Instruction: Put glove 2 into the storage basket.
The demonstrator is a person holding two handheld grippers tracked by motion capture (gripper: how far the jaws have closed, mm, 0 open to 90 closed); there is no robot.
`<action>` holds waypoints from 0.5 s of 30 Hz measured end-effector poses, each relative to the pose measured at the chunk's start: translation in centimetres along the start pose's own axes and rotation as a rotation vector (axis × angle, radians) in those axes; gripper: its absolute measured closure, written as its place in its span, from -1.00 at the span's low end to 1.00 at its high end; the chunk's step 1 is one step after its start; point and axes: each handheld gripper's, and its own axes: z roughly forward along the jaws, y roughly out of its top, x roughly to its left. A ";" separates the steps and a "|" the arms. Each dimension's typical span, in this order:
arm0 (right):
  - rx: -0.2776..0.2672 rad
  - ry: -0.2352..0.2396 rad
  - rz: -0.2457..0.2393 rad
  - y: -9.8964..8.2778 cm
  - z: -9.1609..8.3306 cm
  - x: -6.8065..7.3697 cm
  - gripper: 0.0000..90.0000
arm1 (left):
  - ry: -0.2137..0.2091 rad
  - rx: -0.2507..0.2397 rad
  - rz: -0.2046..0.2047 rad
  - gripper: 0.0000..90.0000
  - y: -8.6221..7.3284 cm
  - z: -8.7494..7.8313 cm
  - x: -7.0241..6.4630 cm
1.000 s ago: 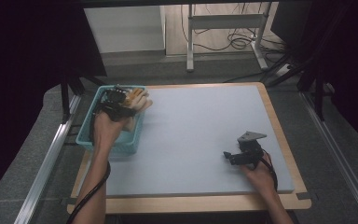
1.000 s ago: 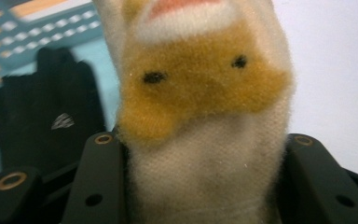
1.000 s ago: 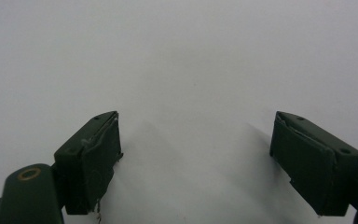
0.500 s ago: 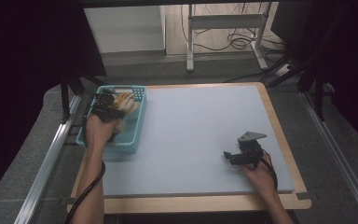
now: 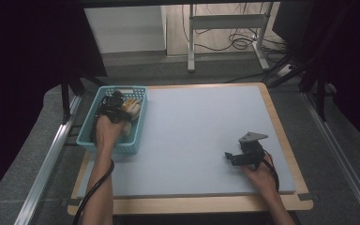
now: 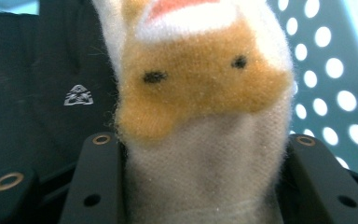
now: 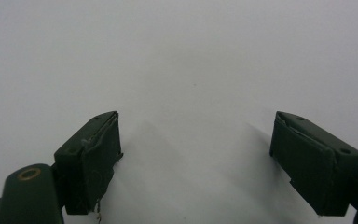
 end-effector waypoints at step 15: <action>0.001 0.000 0.001 0.0 0.0 0.0 -0.65 | -0.114 0.096 -0.046 -0.55 0.3 2.8 0.3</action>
